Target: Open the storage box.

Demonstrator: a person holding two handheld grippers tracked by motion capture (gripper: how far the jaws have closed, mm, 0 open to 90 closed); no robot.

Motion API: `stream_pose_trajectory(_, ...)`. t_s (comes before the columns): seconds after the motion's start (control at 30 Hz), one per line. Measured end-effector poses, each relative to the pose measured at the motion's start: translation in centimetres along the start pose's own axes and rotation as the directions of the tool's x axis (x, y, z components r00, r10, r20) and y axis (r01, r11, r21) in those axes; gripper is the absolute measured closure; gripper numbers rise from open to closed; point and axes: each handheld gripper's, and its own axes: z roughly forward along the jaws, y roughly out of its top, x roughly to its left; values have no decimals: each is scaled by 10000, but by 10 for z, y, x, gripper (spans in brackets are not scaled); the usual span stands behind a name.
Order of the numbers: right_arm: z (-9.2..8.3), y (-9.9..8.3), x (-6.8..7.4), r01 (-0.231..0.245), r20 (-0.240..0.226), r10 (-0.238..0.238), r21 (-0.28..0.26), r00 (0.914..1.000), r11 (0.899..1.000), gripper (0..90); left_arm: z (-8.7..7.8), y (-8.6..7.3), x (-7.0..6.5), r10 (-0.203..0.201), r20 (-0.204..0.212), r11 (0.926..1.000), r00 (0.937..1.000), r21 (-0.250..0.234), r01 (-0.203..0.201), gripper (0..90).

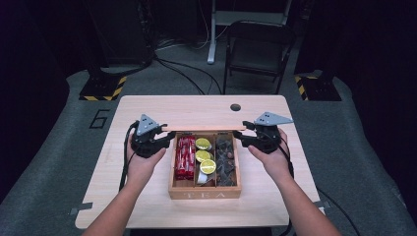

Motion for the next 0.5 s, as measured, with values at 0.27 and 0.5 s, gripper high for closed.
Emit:
stream_pose_trajectory(0.27,25,-3,-11,61,256,-72,436,9996,9990,460,4,6,7,-420,87,9991,9991,-108,421,591)
stream_pose_trajectory(0.5,43,-9,-13,224,494,-261,734,9984,9971,481,7,11,9,-565,42,9984,9984,-38,565,598)
